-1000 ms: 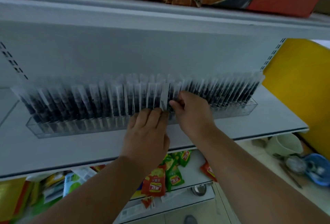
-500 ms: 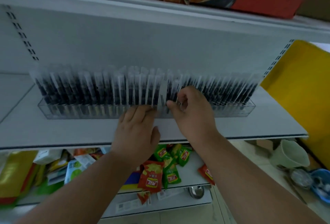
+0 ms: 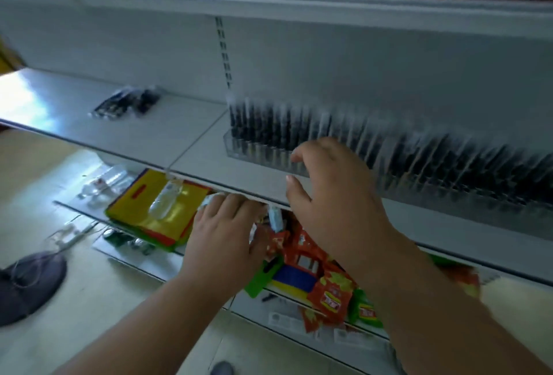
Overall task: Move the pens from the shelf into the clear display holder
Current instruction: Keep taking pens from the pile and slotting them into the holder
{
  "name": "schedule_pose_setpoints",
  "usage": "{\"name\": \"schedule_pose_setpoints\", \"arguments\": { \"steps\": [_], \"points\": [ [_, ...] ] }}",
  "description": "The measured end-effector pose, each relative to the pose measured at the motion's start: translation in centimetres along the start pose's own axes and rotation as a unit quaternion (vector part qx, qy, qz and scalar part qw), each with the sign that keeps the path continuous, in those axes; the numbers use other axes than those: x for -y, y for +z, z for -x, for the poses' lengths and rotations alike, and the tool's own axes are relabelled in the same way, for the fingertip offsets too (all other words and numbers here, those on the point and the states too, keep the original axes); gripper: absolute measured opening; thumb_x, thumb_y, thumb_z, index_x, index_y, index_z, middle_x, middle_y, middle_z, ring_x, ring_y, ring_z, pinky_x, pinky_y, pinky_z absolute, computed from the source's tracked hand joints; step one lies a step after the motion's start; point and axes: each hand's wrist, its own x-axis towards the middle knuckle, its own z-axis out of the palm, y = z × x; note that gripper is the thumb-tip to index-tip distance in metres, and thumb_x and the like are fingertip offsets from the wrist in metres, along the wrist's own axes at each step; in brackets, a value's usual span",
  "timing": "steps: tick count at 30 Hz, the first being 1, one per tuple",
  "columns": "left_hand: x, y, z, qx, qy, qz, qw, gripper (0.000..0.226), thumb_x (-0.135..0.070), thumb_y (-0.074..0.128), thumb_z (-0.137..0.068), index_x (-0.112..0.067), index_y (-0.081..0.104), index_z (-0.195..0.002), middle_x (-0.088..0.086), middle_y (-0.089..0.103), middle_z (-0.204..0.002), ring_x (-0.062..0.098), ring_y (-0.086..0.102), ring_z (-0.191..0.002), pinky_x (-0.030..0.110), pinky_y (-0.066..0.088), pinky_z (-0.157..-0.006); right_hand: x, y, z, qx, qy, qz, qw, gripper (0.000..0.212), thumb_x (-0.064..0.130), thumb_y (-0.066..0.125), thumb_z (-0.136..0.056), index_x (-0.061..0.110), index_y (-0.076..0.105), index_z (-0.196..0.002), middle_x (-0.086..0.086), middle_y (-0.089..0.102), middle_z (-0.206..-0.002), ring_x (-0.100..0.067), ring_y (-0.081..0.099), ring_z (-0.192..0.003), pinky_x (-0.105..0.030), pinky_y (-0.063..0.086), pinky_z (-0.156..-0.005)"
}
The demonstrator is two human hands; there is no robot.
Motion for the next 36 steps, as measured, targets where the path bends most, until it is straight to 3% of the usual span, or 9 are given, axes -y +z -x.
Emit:
{"name": "schedule_pose_setpoints", "arguments": {
  "steps": [6,12,19,30,36],
  "points": [
    [7.0,-2.0,2.8,-0.031,-0.029,-0.014,0.999,0.034,-0.041,0.045,-0.086,-0.020,0.068,-0.101,-0.001,0.061,-0.100,0.025,0.055,-0.098,0.041,0.048,-0.081,7.2,2.6,-2.0,0.057,-0.025,0.019,0.998,0.028,0.034,0.060,-0.091,0.016,0.058,-0.113,-0.006,0.057,-0.109,-0.026,0.054,-0.099,-0.045,0.048,-0.085],
    [20.3,-5.8,5.9,-0.047,-0.036,-0.040,0.997,0.031,-0.041,0.046,-0.085,-0.021,0.067,-0.097,-0.001,0.062,-0.096,0.028,0.059,-0.094,0.041,0.048,-0.079,18.3,8.3,-5.8,0.078,-0.025,0.022,0.996,0.033,0.044,0.052,-0.095,0.023,0.051,-0.121,-0.001,0.051,-0.120,-0.021,0.047,-0.109,-0.040,0.043,-0.092],
    [32.0,-9.5,7.2,-0.076,-0.077,-0.048,0.993,0.031,-0.040,0.047,-0.082,-0.022,0.068,-0.095,-0.004,0.061,-0.092,0.024,0.058,-0.090,0.038,0.048,-0.076,28.8,15.3,-10.9,0.084,-0.037,0.005,0.996,0.034,0.045,0.053,-0.093,0.024,0.053,-0.118,0.000,0.054,-0.118,-0.023,0.049,-0.108,-0.040,0.042,-0.091],
    [40.2,-6.8,-1.8,-0.013,-0.093,-0.028,0.995,0.041,-0.048,0.033,-0.087,-0.027,0.065,-0.104,-0.008,0.060,-0.099,0.018,0.054,-0.095,0.035,0.045,-0.083,28.8,22.8,-21.0,0.085,-0.037,0.011,0.996,0.030,0.043,0.055,-0.092,0.023,0.055,-0.114,0.000,0.056,-0.115,-0.021,0.051,-0.107,-0.041,0.044,-0.094],
    [44.5,-6.9,-7.4,0.012,-0.109,-0.016,0.994,0.037,-0.047,0.042,-0.091,-0.029,0.064,-0.114,-0.007,0.062,-0.111,0.019,0.055,-0.104,0.038,0.046,-0.088,28.3,26.3,-27.3,0.114,-0.010,0.005,0.993,0.031,0.043,0.056,-0.093,0.022,0.054,-0.114,0.001,0.055,-0.115,-0.019,0.050,-0.106,-0.042,0.047,-0.090]
  ]
}}
